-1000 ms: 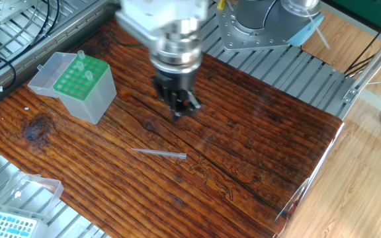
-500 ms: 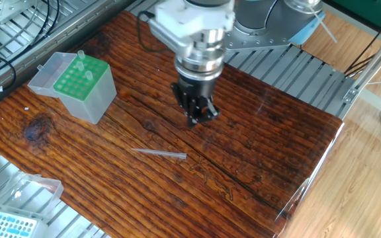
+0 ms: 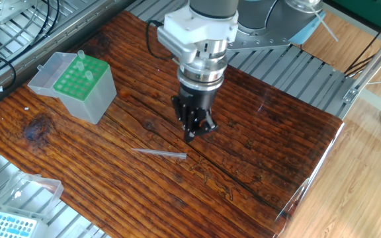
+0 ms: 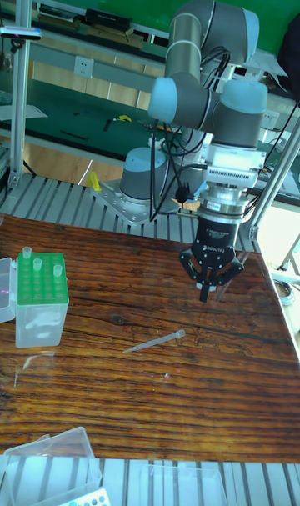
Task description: Insert a large pipette tip into the holder for large pipette tips
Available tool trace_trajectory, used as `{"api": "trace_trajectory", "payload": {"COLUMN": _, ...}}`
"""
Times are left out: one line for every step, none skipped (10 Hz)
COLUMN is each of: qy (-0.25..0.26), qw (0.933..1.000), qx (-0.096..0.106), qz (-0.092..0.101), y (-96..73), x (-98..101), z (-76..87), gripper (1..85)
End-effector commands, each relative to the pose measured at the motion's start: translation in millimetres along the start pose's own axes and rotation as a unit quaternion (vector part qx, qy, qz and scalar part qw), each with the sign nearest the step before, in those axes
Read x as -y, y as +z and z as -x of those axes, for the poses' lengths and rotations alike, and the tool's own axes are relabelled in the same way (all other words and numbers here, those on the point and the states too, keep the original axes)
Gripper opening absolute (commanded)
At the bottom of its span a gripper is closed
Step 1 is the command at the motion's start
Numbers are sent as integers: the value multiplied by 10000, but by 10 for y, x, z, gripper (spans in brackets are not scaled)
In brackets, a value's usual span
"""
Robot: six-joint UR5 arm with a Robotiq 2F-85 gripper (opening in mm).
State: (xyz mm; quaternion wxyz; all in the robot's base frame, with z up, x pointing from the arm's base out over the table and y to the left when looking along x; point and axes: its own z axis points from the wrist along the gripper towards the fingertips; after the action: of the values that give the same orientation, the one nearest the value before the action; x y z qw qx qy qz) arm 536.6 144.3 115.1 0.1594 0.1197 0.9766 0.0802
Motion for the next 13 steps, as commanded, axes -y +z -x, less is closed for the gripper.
{"api": "trace_trajectory", "payload": {"qy": 47, "qw": 9995, "qx": 184, "qz": 246, "y": 166, "x": -32, "z": 166, "gripper": 10}}
{"api": "trace_trajectory", "payload": {"qy": 69, "qw": 9996, "qx": 143, "qz": 215, "y": 171, "x": -7, "z": 166, "gripper": 10}}
{"api": "trace_trajectory", "payload": {"qy": 100, "qw": 9995, "qx": 129, "qz": 279, "y": 168, "x": -41, "z": 164, "gripper": 10}}
{"api": "trace_trajectory", "payload": {"qy": 97, "qw": 9996, "qx": 93, "qz": 263, "y": 166, "x": -36, "z": 148, "gripper": 10}}
{"api": "trace_trajectory", "payload": {"qy": 70, "qw": 9998, "qx": 19, "qz": 173, "y": 170, "x": 6, "z": 88, "gripper": 10}}
{"api": "trace_trajectory", "payload": {"qy": -22, "qw": 10000, "qx": -37, "qz": 5, "y": 172, "x": 93, "z": 46, "gripper": 10}}
{"api": "trace_trajectory", "payload": {"qy": -140, "qw": 9998, "qx": -126, "qz": -96, "y": 170, "x": 146, "z": 8, "gripper": 10}}
{"api": "trace_trajectory", "payload": {"qy": -214, "qw": 9995, "qx": -186, "qz": -153, "y": 164, "x": 175, "z": -8, "gripper": 10}}
{"api": "trace_trajectory", "payload": {"qy": -253, "qw": 9996, "qx": -89, "qz": -57, "y": 160, "x": 120, "z": 53, "gripper": 10}}
{"api": "trace_trajectory", "payload": {"qy": -293, "qw": 9995, "qx": -54, "qz": 40, "y": 144, "x": 65, "z": 89, "gripper": 10}}
{"api": "trace_trajectory", "payload": {"qy": -435, "qw": 9990, "qx": -93, "qz": -4, "y": 139, "x": 90, "z": 95, "gripper": 10}}
{"api": "trace_trajectory", "payload": {"qy": -496, "qw": 9987, "qx": -120, "qz": -30, "y": 162, "x": 119, "z": 80, "gripper": 10}}
{"api": "trace_trajectory", "payload": {"qy": -527, "qw": 9986, "qx": -94, "qz": -47, "y": 177, "x": 139, "z": 92, "gripper": 10}}
